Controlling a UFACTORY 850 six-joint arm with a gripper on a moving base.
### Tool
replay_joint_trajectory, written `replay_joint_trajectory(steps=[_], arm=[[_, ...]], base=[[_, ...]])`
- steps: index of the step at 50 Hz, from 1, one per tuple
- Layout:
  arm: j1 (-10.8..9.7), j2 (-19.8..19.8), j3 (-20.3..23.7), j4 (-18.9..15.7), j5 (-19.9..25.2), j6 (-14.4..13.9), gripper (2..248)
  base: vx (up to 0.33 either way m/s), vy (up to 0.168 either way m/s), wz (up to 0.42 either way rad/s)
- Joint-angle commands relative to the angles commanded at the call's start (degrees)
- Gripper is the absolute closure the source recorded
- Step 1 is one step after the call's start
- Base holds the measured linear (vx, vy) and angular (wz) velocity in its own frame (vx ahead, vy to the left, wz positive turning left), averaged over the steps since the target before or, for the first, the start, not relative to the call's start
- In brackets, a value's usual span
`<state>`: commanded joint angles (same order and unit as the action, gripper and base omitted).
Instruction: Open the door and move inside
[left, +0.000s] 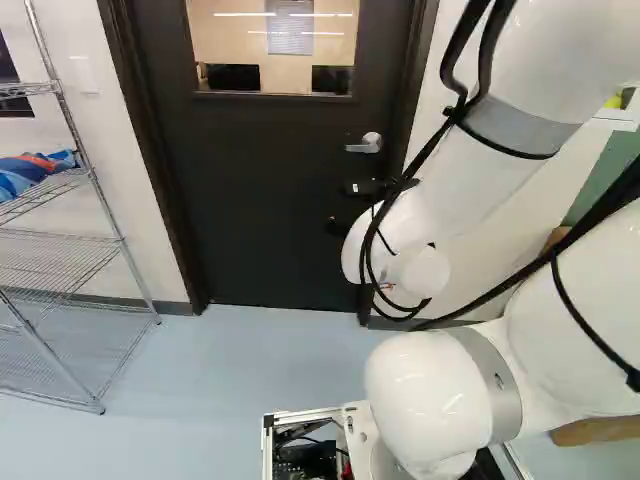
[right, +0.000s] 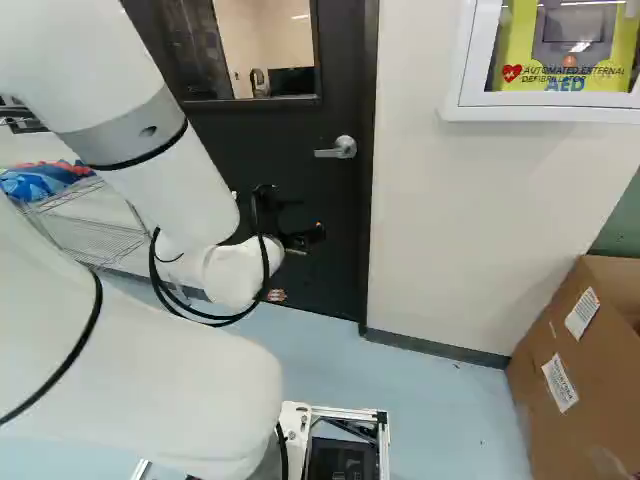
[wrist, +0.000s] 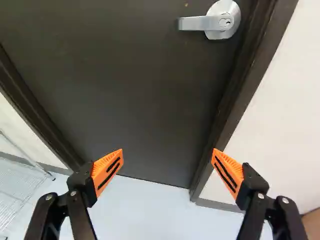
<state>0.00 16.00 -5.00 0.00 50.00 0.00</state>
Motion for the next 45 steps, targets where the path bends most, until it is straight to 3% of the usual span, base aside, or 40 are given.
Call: replay_joint_trajectory(steps=[29, 45], arm=[[0.2, -0.7, -0.6, 0.0, 0.0, 0.0, 3], [0.3, -1.5, -1.2, 0.0, 0.0, 0.0, 3]], base=[[0.166, 0.053, -0.033], [0.022, 0.006, -0.004]])
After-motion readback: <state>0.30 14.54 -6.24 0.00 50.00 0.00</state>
